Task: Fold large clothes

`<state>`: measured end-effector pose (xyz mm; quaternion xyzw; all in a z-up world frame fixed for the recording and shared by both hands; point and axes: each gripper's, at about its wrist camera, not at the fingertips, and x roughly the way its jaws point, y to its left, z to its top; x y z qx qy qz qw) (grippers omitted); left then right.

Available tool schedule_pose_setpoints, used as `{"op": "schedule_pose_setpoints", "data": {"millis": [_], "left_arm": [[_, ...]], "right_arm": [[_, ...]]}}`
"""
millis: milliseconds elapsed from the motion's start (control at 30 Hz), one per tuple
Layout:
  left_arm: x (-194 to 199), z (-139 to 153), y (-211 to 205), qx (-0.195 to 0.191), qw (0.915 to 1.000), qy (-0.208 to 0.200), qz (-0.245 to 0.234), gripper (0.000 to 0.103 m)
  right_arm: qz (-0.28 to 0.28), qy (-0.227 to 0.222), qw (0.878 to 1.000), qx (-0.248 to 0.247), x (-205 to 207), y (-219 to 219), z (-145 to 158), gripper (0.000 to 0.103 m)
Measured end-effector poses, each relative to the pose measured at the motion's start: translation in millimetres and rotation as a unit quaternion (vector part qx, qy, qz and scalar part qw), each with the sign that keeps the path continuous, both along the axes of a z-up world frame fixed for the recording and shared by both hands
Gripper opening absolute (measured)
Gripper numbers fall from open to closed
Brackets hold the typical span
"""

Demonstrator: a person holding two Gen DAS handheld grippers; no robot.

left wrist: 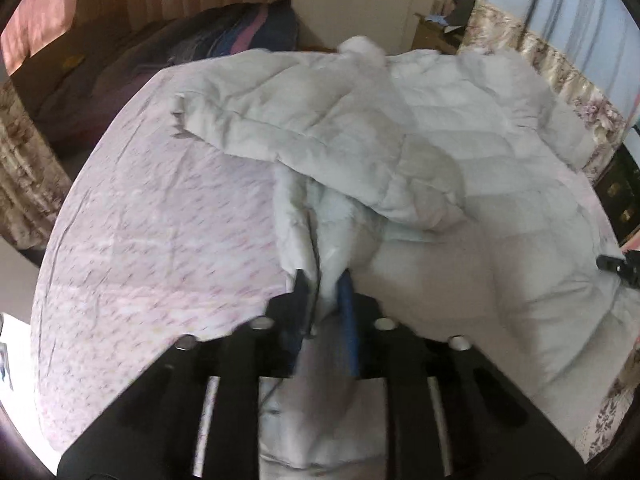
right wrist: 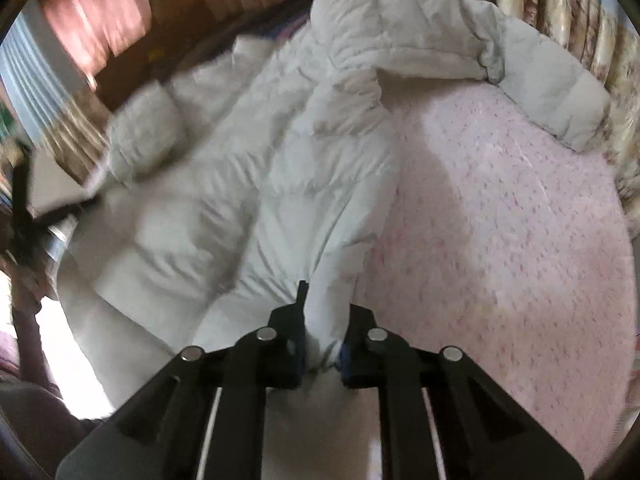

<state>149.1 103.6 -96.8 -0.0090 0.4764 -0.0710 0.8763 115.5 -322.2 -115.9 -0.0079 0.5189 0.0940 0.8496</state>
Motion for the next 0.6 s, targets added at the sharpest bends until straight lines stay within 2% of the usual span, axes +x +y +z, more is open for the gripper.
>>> {"op": "schedule_pose_setpoints", "data": {"millis": [33, 67, 100, 133, 167, 200, 233, 333, 467, 600], "left_arm": [[0, -3, 4, 0.007, 0.9999, 0.003, 0.007, 0.048], [-2, -6, 10, 0.015, 0.9997, 0.002, 0.019, 0.055], [-3, -7, 15, 0.018, 0.9995, 0.000, 0.028, 0.064], [-3, -6, 20, 0.018, 0.9992, -0.002, 0.034, 0.065], [-3, -2, 25, 0.019, 0.9989, -0.007, 0.043, 0.065], [-3, 1, 29, 0.024, 0.9984, -0.015, 0.049, 0.065], [-1, 6, 32, 0.029, 0.9978, -0.025, 0.055, 0.067], [4, 13, 41, 0.023, 0.9968, -0.044, 0.063, 0.071], [23, 27, 43, -0.006, 0.9954, -0.062, 0.073, 0.073], [26, 42, 17, -0.026, 0.9958, -0.079, 0.039, 0.079]], "right_arm": [[-0.001, 0.006, 1.000, -0.015, 2, 2, -2, 0.024], [-0.006, 0.005, 1.000, -0.014, 4, 0, 2, 0.027], [-0.013, -0.003, 1.000, -0.010, 6, -3, 10, 0.035], [-0.018, -0.014, 1.000, -0.011, 6, -5, 21, 0.047], [-0.021, -0.034, 0.999, -0.020, 6, -5, 33, 0.055], [-0.021, -0.052, 0.998, -0.029, 5, -4, 42, 0.068], [-0.019, -0.077, 0.996, -0.040, 6, -2, 54, 0.074], [-0.016, -0.121, 0.992, -0.042, 19, 5, 78, 0.076], [-0.009, -0.127, 0.992, 0.015, 50, 20, 84, 0.076], [-0.004, -0.141, 0.990, -0.013, 65, 36, 79, 0.076]]}}
